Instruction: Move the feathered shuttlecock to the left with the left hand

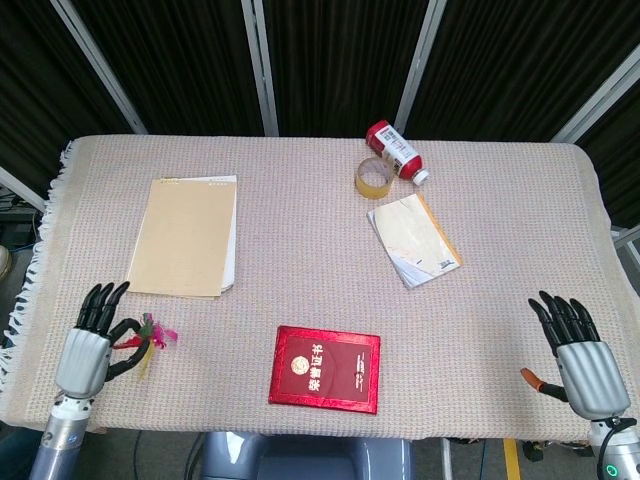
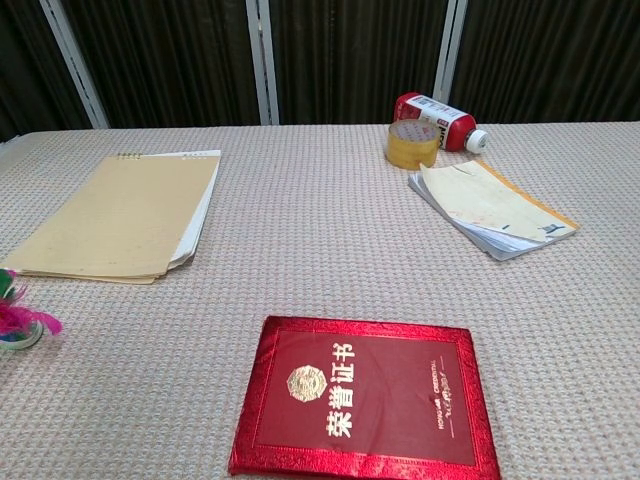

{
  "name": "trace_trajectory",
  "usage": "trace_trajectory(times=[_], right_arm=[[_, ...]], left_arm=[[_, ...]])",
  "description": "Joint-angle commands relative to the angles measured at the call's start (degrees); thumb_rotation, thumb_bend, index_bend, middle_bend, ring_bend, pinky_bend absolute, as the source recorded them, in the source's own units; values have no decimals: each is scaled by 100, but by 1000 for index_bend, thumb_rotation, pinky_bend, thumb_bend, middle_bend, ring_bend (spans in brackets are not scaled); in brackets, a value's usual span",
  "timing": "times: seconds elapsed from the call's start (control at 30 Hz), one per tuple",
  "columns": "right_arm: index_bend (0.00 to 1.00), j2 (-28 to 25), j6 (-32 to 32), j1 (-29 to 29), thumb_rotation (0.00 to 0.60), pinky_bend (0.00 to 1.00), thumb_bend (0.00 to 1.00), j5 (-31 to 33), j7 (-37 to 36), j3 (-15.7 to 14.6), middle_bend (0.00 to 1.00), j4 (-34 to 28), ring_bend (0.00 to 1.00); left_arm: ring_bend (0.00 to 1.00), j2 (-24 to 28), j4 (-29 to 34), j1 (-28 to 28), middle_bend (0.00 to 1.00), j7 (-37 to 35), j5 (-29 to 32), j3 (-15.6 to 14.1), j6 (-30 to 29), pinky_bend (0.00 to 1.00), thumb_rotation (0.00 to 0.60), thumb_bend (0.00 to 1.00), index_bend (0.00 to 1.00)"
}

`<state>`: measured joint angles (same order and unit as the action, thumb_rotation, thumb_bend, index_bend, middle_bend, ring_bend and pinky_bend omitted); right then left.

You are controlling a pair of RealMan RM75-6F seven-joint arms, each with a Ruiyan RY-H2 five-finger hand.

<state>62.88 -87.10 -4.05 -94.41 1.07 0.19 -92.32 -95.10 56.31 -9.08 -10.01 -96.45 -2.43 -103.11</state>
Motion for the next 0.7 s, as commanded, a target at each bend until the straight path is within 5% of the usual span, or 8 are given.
trace_trajectory(times=[0.03,0.13,0.3,0.4,0.5,0.57,0.7], right_arm=[[0,19,49,-24,600,0,118,37,31,11,0,9,0],[0,36,87,-44,600,0,118,56,63,18,0,15,0],[0,35,57,-33,600,0,119,58,63,21,0,-5,0],[0,37,41,-26,600,0,119,61,84,25,0,-12,0],[0,25,64,-1,600,0,118,131,213,21,0,-54,0],[0,6,83,30,600,0,119,237,371,33,0,-130,0],[0,-12,58,75,600,0,119,317,613,48,0,-236,0]], left_arm=[[0,152,-30,194,13,-64,44,8,-213,0,600,236,473],[0,236,-113,352,2,-142,130,79,-395,0,600,230,394],[0,525,135,560,0,-263,201,159,-632,0,600,180,125],[0,845,609,693,0,-217,200,190,-814,0,600,177,94],[0,1553,1663,963,0,602,437,-36,-486,0,600,177,135],[0,2271,2816,1153,0,1801,943,-198,-20,0,600,184,145],[0,2963,4394,1184,0,2942,1929,-79,554,0,600,204,138]])
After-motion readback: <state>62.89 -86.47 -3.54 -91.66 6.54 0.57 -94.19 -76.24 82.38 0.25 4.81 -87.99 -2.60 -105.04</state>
